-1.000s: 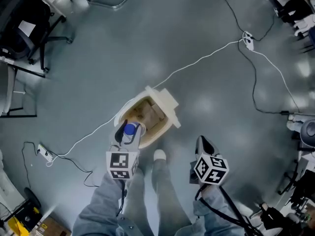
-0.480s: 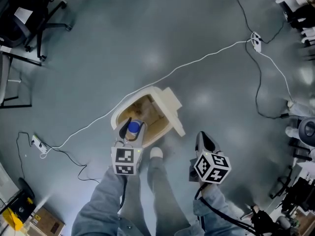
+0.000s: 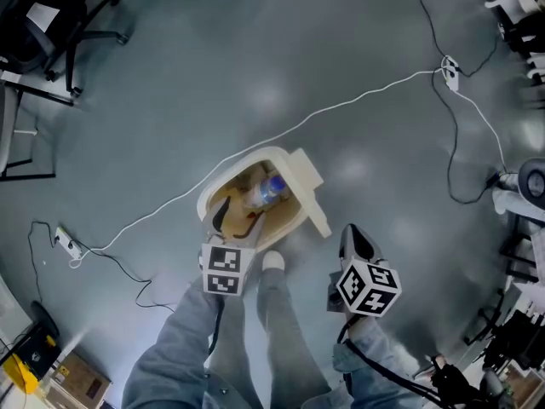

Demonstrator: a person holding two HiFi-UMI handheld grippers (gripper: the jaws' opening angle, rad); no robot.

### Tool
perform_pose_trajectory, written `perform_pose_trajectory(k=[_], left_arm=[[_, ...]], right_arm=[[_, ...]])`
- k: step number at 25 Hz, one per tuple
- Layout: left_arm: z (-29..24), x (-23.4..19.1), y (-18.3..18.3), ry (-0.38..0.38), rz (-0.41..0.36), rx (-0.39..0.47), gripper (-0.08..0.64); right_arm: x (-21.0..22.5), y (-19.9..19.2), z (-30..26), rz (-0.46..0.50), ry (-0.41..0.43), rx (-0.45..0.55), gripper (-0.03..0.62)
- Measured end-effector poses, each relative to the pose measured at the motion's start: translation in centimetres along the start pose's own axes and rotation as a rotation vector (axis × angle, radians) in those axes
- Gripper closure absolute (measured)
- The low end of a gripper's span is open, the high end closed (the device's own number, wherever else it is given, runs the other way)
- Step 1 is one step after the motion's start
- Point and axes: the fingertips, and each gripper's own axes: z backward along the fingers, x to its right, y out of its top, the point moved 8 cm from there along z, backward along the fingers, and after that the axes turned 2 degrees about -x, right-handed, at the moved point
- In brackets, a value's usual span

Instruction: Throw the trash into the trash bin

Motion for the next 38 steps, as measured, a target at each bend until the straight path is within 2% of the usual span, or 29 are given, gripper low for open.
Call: perform_pose_trajectory(k=[17, 21, 25, 30, 34, 38], left_arm=[[4.6, -1.4, -0.6, 0.034, 0.041, 0.093, 0.25], [6.7, -1.6, -0.2, 0.046, 0.05, 0.105, 0.25], [11.1, -0.3, 1.4, 0.023, 0.061, 0.112, 0.25], [18.1, 1.9, 5.8, -0.031, 0.052, 0.152, 0.26], [23.8, 2.4, 9.0, -0.033, 0.055, 0.221, 0.327], [30.7, 3.5, 10.8, -0.024, 0.097, 0.295, 0.371]], right_arm=[[-2.4, -0.9, 1.1, -0.003, 0.008, 0.031, 0.589], [-3.0, -1.3, 2.2, -0.033, 0.008, 0.046, 0.589], [-4.1, -0.6, 5.6, -0.086, 0.014, 0.078, 0.589], [-5.9, 2.1, 12.3, -0.104, 0.026, 0.164, 0.589], [-7.8, 4.0, 17.2, -0.076, 0.041, 0.235, 0.589], [-11.0, 3.6, 23.0, -0.01, 0.094, 0.242, 0.589]])
